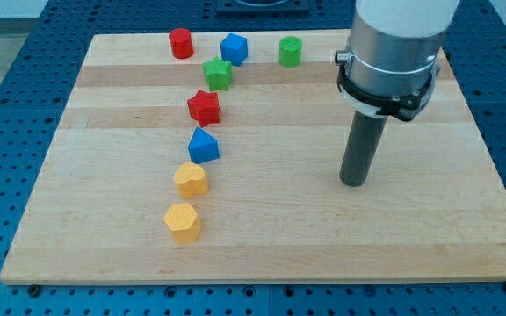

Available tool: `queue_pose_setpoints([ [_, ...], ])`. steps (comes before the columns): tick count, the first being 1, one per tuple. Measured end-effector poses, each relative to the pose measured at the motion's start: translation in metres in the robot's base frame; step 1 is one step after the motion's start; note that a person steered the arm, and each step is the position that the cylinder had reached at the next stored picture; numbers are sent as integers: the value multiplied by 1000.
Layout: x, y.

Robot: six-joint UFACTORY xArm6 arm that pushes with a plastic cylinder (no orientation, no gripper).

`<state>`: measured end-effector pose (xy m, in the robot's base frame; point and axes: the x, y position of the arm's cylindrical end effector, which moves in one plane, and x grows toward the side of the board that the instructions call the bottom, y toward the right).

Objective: Slightly move the triangle to the right

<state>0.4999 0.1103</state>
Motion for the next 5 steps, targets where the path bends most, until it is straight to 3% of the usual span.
queue_pose_setpoints([
  [5, -10, -1],
])
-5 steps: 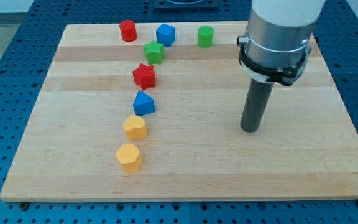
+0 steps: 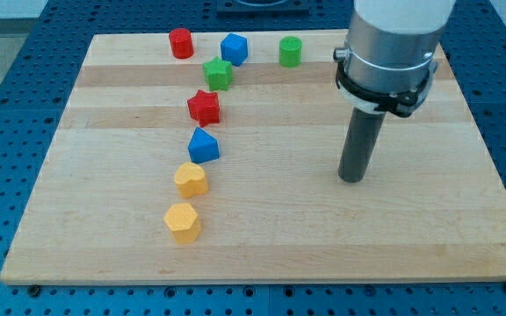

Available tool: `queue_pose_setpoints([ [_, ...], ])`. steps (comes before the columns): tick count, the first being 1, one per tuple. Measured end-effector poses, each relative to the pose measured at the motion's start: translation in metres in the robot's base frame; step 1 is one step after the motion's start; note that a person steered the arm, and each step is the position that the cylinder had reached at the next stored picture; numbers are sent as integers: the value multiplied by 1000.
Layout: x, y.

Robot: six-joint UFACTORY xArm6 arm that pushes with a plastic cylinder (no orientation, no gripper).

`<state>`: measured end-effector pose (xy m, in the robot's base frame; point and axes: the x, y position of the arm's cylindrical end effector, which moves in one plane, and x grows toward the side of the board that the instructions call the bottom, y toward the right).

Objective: Slightly move the triangle to the right

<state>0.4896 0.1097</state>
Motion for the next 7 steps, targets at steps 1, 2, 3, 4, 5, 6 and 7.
queue_pose_setpoints([
  [1, -44, 30],
  [2, -110, 60],
  [3, -156, 32],
  [4, -166, 27],
  [5, -166, 27],
  [6, -190, 84],
  [7, -246, 112],
])
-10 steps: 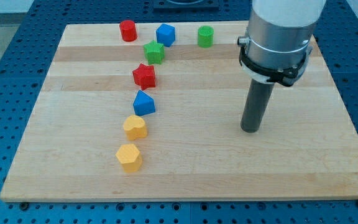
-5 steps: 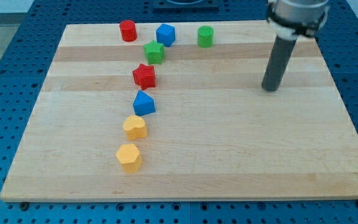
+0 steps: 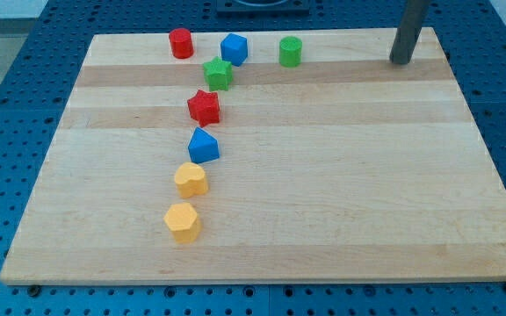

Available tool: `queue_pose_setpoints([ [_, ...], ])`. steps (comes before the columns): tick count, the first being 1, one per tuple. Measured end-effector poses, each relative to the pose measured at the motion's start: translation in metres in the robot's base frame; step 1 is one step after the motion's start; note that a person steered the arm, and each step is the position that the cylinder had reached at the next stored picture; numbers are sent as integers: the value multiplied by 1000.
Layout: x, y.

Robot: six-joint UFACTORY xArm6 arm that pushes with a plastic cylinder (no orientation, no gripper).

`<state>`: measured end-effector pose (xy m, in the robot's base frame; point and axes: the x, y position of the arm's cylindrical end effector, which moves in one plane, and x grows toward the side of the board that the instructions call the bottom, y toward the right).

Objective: Slightly move the triangle to the right

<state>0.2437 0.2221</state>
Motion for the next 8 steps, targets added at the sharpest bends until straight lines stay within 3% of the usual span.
queue_pose_setpoints([
  [1, -51, -38],
  [2, -30, -9],
  [3, 62, -14],
  [4, 98, -103],
  [5, 166, -159],
  [6, 175, -224],
  [8, 175, -235],
])
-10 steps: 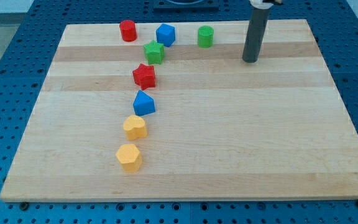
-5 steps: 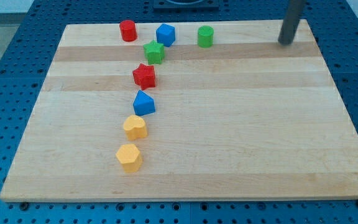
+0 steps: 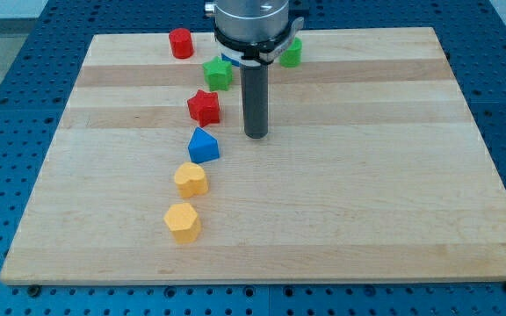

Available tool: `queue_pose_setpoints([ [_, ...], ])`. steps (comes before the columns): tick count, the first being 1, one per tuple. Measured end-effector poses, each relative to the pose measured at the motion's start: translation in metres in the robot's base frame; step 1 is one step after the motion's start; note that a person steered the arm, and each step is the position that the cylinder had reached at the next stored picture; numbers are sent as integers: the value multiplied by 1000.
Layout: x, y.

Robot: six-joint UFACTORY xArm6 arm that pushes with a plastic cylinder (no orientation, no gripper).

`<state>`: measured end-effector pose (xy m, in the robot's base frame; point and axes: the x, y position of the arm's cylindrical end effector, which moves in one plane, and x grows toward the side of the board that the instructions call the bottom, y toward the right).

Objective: Slightly move the triangle to the right

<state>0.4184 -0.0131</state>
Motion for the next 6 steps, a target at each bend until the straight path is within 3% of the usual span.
queue_pose_setpoints([
  [1, 1, -1],
  [4, -14, -95],
  [6, 82, -76],
])
